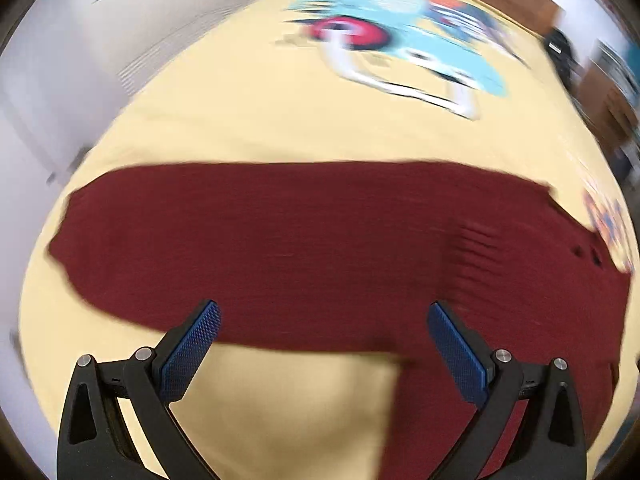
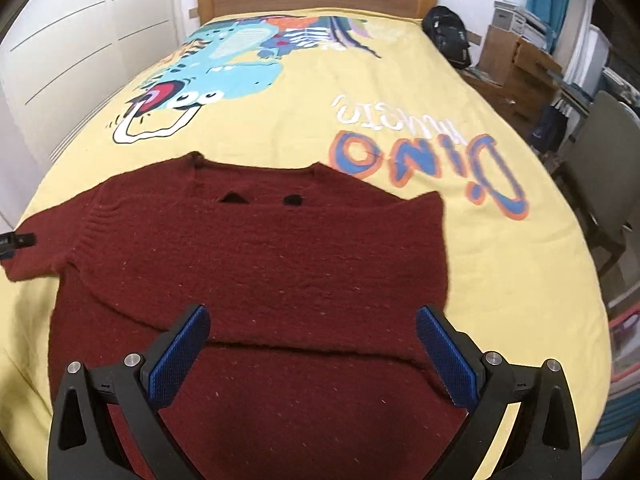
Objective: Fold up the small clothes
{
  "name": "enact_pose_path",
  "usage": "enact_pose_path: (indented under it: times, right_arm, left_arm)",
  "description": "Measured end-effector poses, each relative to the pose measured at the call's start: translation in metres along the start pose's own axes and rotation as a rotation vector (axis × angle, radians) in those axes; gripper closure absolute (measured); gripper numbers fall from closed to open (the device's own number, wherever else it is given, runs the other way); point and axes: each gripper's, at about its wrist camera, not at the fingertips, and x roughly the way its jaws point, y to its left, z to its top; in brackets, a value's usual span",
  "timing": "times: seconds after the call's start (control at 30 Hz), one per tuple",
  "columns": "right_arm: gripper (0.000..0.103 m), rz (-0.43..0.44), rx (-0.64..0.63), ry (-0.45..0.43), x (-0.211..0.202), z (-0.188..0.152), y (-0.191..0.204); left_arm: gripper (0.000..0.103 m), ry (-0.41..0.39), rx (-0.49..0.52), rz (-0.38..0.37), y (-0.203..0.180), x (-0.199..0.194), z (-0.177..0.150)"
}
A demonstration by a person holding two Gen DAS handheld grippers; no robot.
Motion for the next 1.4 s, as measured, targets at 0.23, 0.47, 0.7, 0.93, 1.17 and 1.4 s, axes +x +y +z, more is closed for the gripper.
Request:
enact_pose_path:
  times: [0.23, 0.47, 0.7, 0.93, 1.17, 1.4]
  right_arm:
    - [0.0, -0.021, 0.065, 0.024, -0.011, -0.018, -0.019]
    - [0.0, -0.064, 0.107, 0.073, -0.007, -0.036, -0.033]
    - [0.0, -0.061, 0.174, 0.096, -0.008, -0.043, -0.048]
    - [0.0, -0.078, 0.174, 0.107, -0.005, -0.042, -0.053]
    - [0.0, -0.07, 0.169, 0.111, 0.0, -0.04, -0.05]
    - [0.0, -0.061, 0.139, 0.101, 0.0, -0.031, -0.042]
  left_arm:
    - [0.001, 0.012, -0.29, 0.08, 0.1, -0.005, -0.001]
    - [0.001, 0.021, -0.409, 0.042, 0.145, 0.008, 0.001]
    - [0.001, 0.085, -0.513, 0.039, 0.172, 0.038, 0.012]
    - [0.007, 0.1, -0.547, 0.013, 0.192, 0.054, 0.012]
    - [0.089, 0.064, -0.502, -0.052, 0.2, 0.051, 0.021]
    - [0.091, 0.002, -0.354, -0.047, 0.172, 0.019, 0.032]
